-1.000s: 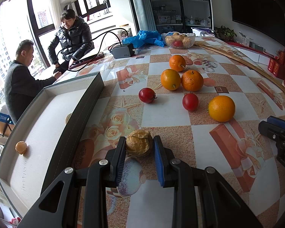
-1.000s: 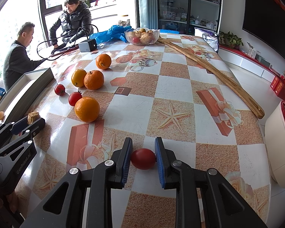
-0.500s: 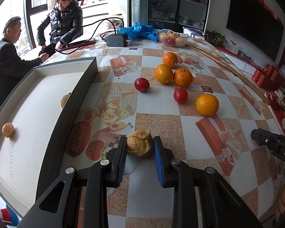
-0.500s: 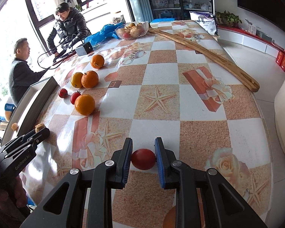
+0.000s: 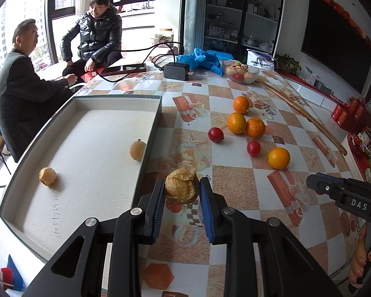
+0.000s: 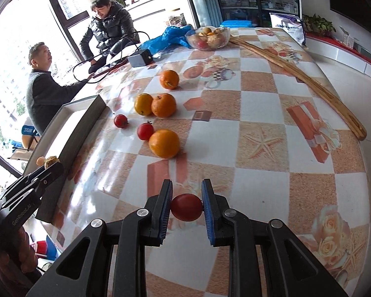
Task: Organize fruits
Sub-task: 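Carry the tan fruit with the left tool toward the tray while the right tool carries the red fruit there, then release the tan fruit into the tray with the left tool while the right tool releases the red fruit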
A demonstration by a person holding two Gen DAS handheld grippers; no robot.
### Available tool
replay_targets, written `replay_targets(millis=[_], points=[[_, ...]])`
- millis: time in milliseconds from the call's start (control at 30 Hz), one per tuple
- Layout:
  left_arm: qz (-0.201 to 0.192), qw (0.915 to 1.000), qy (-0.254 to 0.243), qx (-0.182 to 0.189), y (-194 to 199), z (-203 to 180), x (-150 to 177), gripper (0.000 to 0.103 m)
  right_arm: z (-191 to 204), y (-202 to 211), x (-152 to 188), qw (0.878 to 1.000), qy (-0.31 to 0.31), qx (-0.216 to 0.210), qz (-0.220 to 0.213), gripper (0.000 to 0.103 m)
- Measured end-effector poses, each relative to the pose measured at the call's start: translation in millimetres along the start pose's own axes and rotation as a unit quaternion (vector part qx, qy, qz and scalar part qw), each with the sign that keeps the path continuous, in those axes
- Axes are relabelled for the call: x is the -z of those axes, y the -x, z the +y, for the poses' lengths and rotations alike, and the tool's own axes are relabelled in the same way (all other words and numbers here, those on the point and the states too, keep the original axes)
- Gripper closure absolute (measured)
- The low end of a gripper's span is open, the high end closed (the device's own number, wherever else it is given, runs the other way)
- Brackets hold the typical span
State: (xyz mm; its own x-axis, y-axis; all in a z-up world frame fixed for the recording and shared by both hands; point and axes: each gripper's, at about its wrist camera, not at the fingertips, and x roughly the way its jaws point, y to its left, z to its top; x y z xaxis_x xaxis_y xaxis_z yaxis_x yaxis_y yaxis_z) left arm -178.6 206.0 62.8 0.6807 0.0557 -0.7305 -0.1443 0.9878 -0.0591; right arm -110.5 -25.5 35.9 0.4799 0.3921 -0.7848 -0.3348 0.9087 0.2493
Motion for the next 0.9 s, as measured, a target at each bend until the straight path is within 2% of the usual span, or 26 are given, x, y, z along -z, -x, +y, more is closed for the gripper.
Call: replay_targets(millis=[533, 700, 900], points=[[-0.002, 0.9960, 0.058, -0.068, 1.7, 92.3, -7.3, 0.073, 119.9, -41.1, -51.6, 0.994, 0.076, -0.077, 0.032, 0.078], [0.011, 0.9929, 0.081, -0.086, -4.8, 121.5, -3.9, 0.073, 160.1, -58.8, -59.4, 0.989, 0.104, -0.098, 0.048, 0.077], [0.022, 0.9908, 0.087, -0.101, -12.4, 138.2, 2.4, 0.073, 195.9, -80.7, -62.8, 0.983, 0.120, -0.123, 0.070, 0.078]])
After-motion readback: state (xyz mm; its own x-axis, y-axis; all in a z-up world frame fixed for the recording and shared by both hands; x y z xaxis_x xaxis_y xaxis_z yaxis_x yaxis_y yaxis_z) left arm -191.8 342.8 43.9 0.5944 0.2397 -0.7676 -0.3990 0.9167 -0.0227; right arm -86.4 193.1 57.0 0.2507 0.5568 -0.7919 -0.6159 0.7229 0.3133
